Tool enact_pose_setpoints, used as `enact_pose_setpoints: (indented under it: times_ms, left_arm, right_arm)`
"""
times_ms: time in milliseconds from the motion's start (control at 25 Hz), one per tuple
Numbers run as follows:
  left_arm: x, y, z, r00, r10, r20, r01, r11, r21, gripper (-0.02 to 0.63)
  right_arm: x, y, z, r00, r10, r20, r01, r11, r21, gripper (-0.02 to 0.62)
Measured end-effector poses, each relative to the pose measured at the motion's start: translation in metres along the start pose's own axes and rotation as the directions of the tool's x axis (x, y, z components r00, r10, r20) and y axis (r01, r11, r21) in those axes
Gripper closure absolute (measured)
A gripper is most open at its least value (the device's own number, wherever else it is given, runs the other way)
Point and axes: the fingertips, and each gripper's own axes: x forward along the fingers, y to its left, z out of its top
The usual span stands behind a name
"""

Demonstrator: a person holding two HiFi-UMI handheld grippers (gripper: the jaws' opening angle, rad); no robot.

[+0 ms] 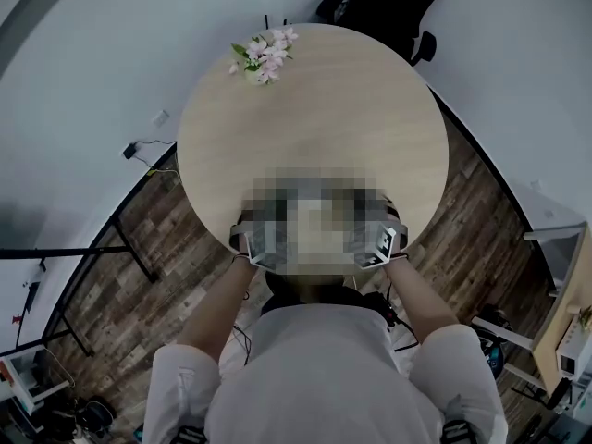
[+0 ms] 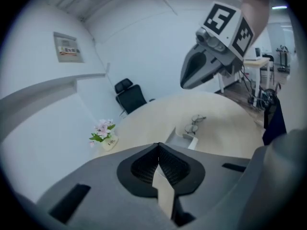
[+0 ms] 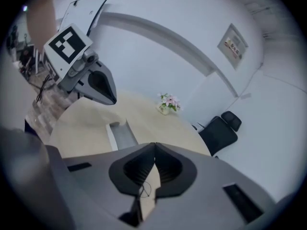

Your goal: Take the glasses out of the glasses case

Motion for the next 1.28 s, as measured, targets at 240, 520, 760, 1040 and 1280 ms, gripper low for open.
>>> enact_pose_setpoints:
  times_ms: [240,520,760,1040,1280]
  left_arm:
    - [-0.077,0.041,0.058,0.97,0.166,0.177,-0.12,0.963,-0.242,0.601]
    - [-0.159,0.065,0.1,0.906,0.293,0.305,-0.121,0.871,-0.476,0.6]
    - [-0.197,0.076,0.108,0.86,0.402,0.315,-0.175,0.812,-0.557,0.6]
    - [-0.214,0.073,0.119,0.842,0.422,0.337,-0.183,0.81,-0.557,0.6]
    - [-0.217,0.072,0.124,0.843,0.423,0.333,-0.189,0.812,-0.553,0.6]
  right_arm:
    - [-0.056,-0.027,0.042,0.985,-0.071,0.156,0.032,0.971,0.237,0.583]
    - [-0.121,-0.041,0.079,0.941,-0.174,0.29,0.019,0.885,0.466,0.583]
    - [-0.157,-0.05,0.081,0.916,-0.23,0.328,-0.004,0.814,0.581,0.583]
    - [-0.179,-0.052,0.089,0.896,-0.262,0.359,-0.009,0.797,0.604,0.583]
    - [-0.188,-0.045,0.098,0.891,-0.255,0.377,-0.029,0.794,0.607,0.583]
